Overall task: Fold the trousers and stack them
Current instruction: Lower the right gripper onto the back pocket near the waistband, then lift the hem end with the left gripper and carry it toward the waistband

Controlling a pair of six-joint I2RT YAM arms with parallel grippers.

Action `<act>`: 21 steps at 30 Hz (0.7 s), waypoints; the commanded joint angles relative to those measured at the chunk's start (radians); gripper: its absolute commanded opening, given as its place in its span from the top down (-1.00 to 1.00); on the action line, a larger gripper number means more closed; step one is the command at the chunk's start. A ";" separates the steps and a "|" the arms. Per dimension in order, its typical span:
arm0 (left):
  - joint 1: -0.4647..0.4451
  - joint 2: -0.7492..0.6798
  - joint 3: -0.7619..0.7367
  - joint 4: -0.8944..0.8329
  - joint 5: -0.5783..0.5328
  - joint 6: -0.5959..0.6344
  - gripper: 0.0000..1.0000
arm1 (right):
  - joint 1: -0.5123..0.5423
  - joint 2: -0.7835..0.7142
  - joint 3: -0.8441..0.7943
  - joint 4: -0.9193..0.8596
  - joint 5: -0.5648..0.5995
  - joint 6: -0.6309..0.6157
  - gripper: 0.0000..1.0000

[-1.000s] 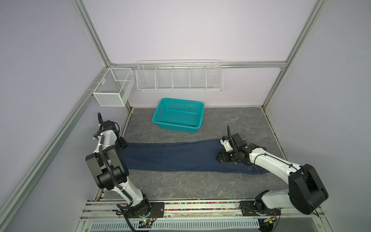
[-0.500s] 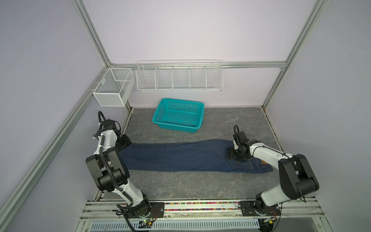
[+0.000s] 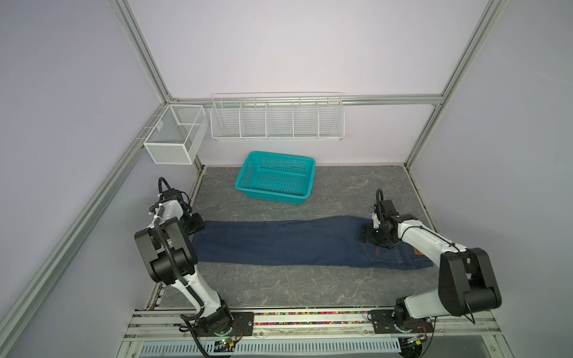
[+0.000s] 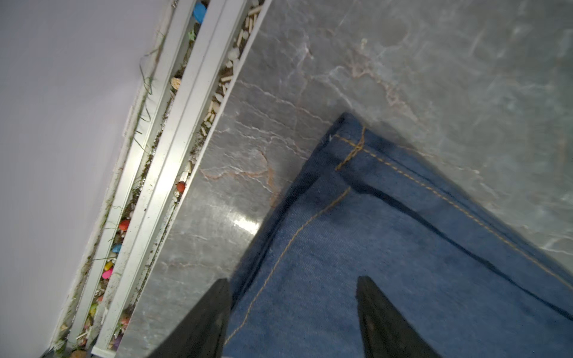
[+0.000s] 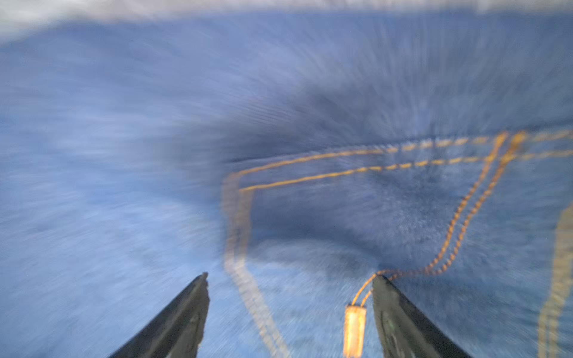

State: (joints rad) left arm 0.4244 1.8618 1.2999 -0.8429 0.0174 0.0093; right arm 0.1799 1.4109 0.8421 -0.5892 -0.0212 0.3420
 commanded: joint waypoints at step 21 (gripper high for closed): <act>-0.003 0.183 0.096 0.013 0.013 0.008 0.17 | 0.001 -0.237 0.115 -0.045 -0.200 -0.065 -0.80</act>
State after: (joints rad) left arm 0.4240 2.0151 1.4090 -0.8482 0.0471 0.0231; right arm 0.1802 1.1866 0.9485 -0.6178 -0.1959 0.2836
